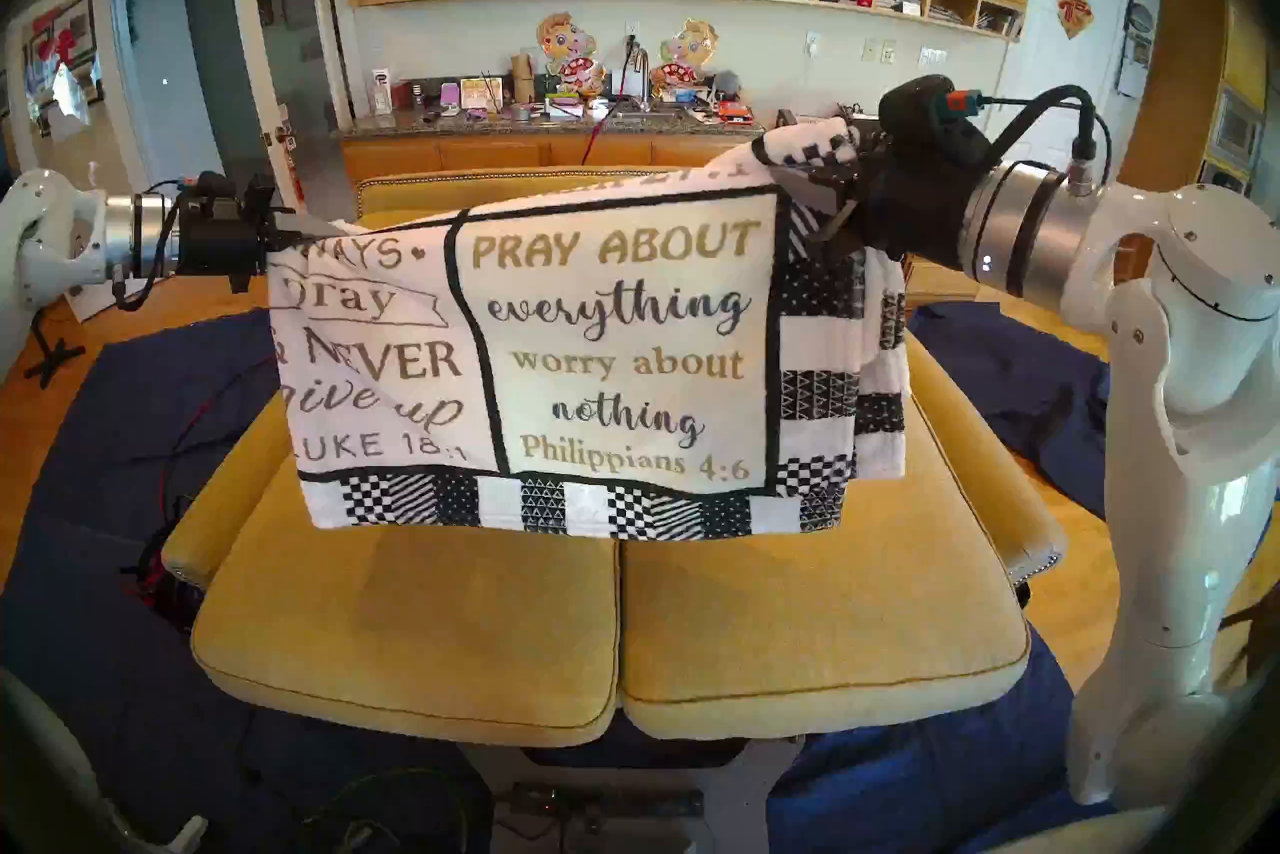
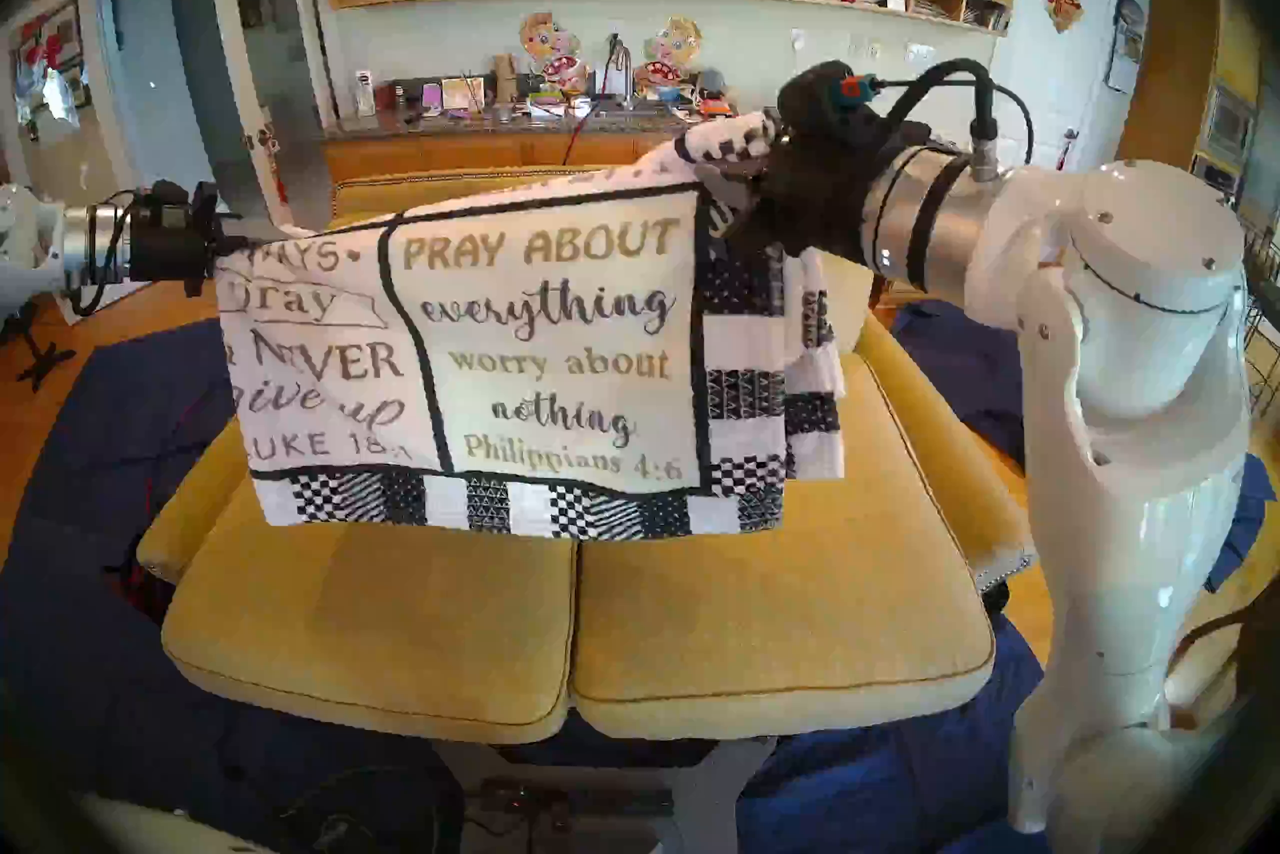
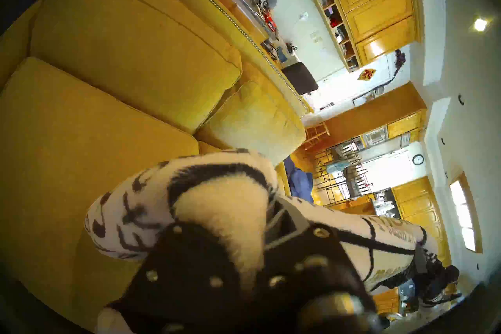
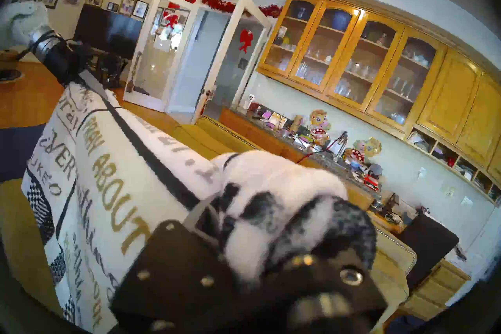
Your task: Fold the blanket in half twice
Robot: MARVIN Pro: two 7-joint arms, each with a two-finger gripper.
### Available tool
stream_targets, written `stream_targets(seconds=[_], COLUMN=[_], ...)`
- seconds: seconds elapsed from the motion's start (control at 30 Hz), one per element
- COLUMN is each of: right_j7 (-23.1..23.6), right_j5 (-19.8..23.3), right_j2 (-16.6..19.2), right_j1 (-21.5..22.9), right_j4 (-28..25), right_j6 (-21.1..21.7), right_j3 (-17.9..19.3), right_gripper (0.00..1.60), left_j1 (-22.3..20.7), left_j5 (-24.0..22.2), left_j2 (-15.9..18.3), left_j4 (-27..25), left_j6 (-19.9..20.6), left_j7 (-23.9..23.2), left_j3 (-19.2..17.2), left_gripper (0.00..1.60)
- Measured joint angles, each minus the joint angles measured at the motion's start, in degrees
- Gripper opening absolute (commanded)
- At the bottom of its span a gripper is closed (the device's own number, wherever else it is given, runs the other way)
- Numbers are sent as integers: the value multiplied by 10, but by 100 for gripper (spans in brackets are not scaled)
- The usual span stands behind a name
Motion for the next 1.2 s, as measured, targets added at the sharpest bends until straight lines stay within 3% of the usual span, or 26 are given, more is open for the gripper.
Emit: stream_targets(seconds=[1.2], right_j7=[19], right_j5=[0], right_j2=[16], right_j1=[17], right_j4=[0], right_j6=[-1], right_j3=[9], right_gripper=[0], left_j1=[1], left_j5=[-5], left_j2=[2], left_j4=[-1], left_j6=[0], left_j7=[-9], left_j3=[-31], left_gripper=[0])
